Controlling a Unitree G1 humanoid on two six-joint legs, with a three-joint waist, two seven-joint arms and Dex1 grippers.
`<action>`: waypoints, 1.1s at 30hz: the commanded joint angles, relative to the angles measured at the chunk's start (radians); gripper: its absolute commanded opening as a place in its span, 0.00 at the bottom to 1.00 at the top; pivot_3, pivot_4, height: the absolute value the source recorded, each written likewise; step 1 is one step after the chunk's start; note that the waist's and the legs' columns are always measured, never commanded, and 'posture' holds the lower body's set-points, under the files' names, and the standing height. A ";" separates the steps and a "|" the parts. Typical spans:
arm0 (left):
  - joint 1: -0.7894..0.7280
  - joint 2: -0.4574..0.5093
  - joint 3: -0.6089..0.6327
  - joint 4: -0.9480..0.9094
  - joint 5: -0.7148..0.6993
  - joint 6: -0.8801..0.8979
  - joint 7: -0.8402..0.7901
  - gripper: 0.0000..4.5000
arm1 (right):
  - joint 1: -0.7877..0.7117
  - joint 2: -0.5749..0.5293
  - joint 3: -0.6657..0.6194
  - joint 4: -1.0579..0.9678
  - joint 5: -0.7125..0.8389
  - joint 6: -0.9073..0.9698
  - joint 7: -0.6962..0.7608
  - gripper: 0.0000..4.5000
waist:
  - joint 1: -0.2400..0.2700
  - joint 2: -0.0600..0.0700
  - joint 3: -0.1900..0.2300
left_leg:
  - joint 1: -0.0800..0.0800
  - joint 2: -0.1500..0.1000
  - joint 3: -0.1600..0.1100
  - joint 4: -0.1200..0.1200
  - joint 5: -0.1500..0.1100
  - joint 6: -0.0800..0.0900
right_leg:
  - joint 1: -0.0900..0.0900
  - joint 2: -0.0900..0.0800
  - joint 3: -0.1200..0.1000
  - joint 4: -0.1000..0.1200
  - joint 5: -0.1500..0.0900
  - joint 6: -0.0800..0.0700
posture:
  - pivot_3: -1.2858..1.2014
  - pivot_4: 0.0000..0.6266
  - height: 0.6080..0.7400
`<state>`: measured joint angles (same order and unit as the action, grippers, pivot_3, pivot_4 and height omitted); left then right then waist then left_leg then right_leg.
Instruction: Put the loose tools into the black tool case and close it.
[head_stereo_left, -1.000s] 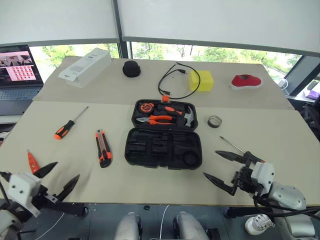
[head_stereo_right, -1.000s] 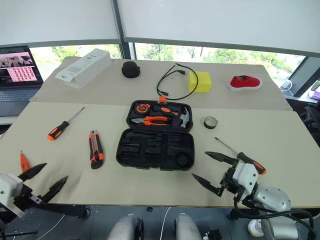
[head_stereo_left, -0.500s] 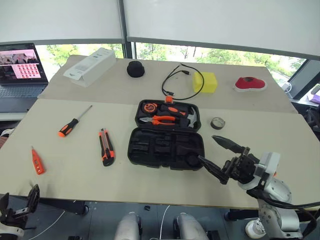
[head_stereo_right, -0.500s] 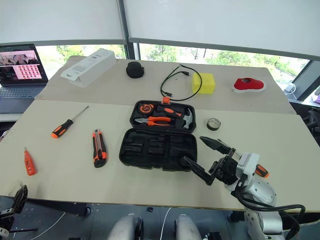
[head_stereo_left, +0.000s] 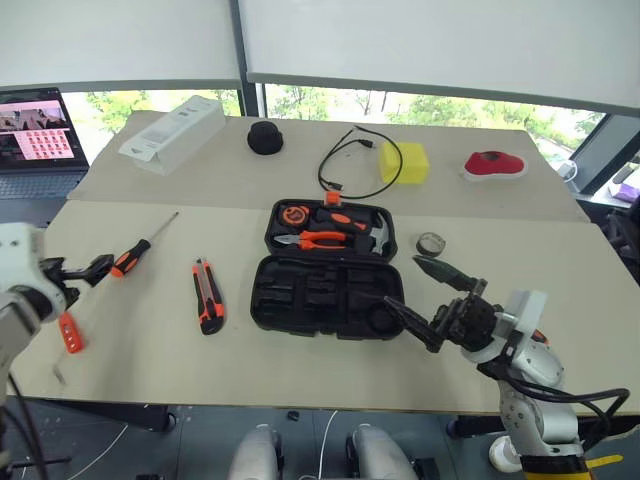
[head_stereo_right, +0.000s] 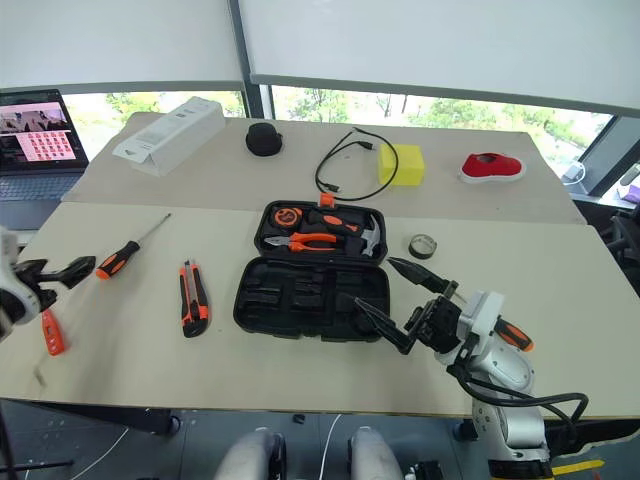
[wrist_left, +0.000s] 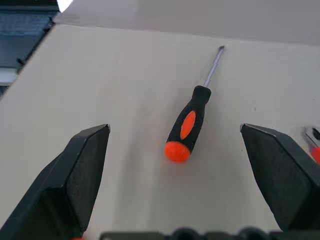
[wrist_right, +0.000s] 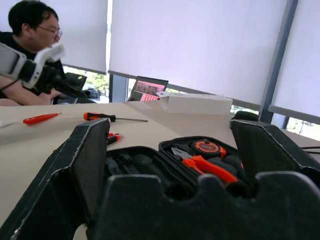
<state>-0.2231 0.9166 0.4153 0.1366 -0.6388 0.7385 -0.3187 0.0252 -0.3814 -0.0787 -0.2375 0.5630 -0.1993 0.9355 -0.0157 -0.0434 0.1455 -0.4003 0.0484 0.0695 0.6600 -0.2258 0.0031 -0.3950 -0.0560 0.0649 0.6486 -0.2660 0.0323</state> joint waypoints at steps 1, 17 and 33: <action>-0.276 0.011 -0.213 0.315 0.180 -0.083 -0.163 1.00 | 0.011 0.004 0.001 -0.018 -0.009 -0.025 0.007 0.99 | 0.003 -0.001 0.000 | -0.002 0.001 0.000 0.000 0.000 0.000 | -0.002 0.001 0.000 0.000 0.000 0.000 | 0.52 0.24 1.00; -0.696 -0.080 -0.416 0.972 0.527 -0.313 -0.417 0.38 | 0.030 -0.061 -0.003 -0.058 -0.027 -0.030 0.041 1.00 | 0.003 -0.001 0.000 | -0.012 0.000 0.000 0.001 0.001 -0.001 | -0.010 0.001 0.000 0.000 0.000 0.000 | 0.52 0.24 1.00; -0.549 -0.071 -0.264 0.757 0.407 -0.583 -0.779 0.12 | -0.113 -0.194 -0.029 -0.069 0.048 0.076 0.099 1.00 | 0.003 -0.001 0.001 | -0.012 0.001 0.000 0.001 0.001 -0.001 | -0.010 0.001 0.000 0.001 0.001 0.001 | 0.52 0.24 1.00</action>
<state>-0.7706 0.8397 0.1085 1.0045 -0.1658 0.2213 -0.9944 -0.0671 -0.5549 -0.0773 -0.2624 0.5744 -0.1472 1.0239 -0.0126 -0.0448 0.1461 -0.4128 0.0490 0.0692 0.6613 -0.2247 0.0017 -0.4051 -0.0556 0.0645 0.6500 -0.2652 0.0329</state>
